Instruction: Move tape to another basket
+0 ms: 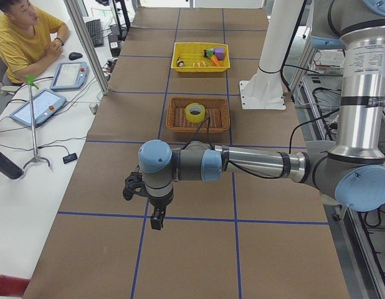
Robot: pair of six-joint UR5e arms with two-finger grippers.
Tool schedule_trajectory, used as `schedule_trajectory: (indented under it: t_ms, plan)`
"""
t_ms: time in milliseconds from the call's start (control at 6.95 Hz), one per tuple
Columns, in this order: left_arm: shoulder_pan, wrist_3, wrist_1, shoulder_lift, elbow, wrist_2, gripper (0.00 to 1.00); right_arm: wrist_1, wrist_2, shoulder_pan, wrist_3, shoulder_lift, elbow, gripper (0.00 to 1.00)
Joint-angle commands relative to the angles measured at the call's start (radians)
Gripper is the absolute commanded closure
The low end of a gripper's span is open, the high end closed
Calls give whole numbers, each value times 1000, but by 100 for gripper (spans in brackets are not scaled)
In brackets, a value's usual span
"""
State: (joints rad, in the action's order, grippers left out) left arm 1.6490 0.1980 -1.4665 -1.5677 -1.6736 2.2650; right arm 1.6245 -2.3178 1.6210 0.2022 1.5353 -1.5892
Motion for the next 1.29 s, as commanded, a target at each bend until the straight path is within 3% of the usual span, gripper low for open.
schedule_trajectory:
  t_ms: [0,1151]
  plan:
    - [0,0,0,2,0,1,1,0,0,0,-1,0,0,0]
    - [0,0,0,8,-1,-1,1,0,-34,-1,0,0,2,0]
